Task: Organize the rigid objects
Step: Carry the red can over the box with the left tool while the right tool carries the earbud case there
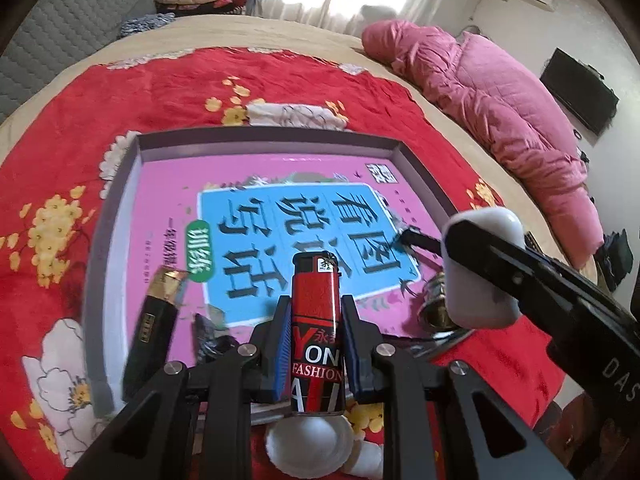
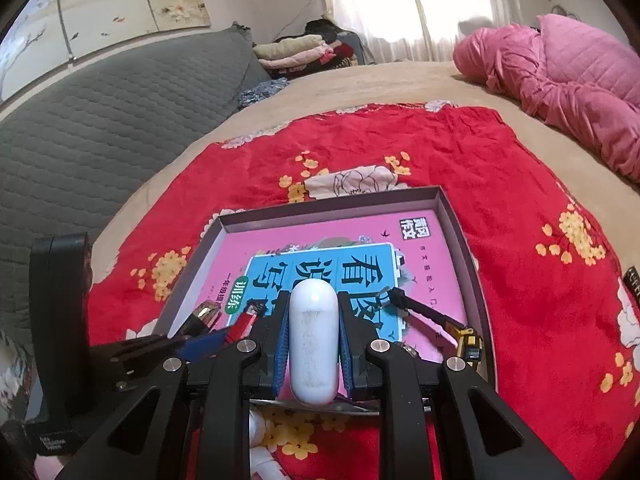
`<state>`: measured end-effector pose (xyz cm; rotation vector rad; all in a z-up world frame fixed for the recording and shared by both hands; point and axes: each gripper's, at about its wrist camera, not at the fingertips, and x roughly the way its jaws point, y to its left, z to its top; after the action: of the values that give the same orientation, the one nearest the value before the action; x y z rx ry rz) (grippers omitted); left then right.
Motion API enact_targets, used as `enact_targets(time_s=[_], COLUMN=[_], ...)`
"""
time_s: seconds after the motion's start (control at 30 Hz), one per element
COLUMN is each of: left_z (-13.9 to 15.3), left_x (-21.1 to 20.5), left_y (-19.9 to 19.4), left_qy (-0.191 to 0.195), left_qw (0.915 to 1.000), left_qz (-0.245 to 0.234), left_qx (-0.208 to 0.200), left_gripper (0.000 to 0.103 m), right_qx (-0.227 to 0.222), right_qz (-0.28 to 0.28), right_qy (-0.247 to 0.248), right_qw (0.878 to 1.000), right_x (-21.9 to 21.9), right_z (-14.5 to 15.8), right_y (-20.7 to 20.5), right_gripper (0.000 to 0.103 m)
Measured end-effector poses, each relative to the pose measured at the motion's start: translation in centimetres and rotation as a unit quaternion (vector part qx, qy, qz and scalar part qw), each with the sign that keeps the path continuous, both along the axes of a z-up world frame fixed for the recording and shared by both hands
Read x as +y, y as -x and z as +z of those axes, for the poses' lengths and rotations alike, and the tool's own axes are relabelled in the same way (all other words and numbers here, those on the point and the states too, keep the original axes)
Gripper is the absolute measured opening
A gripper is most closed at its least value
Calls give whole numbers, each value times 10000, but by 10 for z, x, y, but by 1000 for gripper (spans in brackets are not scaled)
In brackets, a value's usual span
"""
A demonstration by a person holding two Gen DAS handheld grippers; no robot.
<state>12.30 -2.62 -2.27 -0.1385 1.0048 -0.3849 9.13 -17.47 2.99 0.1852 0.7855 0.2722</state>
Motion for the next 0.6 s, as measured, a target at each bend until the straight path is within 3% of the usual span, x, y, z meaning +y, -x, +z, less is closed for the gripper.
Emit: enact_targets(time_s=[0.2,0.6], left_z=[-6,-16], left_x=[-8,-1], left_y=[2,-1], left_qy=[-82,-230], left_qw=[9998,9995], left_qz=[-198,-111], left_qx=[46,162], left_gripper=[23,23], right_qx=[69,211], right_qz=[33,81], right_qy=[8,36], right_qw=[10000,9997], right_x=[2,10], right_z=[-5,-17], right_y=[-2,-9], right_gripper=[22,22])
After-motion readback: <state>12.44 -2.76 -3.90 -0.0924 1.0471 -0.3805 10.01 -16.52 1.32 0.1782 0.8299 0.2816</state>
